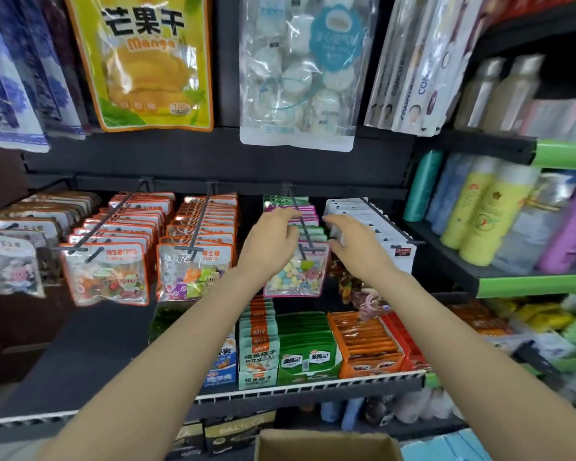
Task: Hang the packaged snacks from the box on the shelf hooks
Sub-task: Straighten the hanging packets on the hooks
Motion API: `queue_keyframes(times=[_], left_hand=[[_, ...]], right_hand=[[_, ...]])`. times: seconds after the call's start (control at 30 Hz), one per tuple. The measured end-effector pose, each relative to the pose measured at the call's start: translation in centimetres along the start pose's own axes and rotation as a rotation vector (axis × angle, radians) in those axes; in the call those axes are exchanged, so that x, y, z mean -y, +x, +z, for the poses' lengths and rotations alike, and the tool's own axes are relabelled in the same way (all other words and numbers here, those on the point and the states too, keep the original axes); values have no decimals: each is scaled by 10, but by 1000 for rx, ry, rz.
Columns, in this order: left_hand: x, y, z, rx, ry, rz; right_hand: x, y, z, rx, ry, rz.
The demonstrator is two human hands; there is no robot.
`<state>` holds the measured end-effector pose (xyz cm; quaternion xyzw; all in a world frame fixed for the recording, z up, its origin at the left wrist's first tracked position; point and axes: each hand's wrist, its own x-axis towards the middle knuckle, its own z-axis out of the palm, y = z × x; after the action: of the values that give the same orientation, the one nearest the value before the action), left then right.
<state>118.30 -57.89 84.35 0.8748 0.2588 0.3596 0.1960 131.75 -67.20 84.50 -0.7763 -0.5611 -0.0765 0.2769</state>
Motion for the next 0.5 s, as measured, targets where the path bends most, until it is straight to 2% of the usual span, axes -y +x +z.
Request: queue_keyframes(times=[0.17, 0.3, 0.4, 0.5], left_hand=[[-54, -2, 16, 69, 63, 120], [-85, -3, 54, 164, 116, 154], [-93, -1, 87, 237, 96, 56], [-92, 1, 118, 240, -6, -140]], right_hand=[[-14, -25, -49, -172, -24, 10], [-58, -39, -81, -298, -60, 123], [-103, -44, -87, -257, -28, 213], [-145, -46, -76, -101, 100, 284]])
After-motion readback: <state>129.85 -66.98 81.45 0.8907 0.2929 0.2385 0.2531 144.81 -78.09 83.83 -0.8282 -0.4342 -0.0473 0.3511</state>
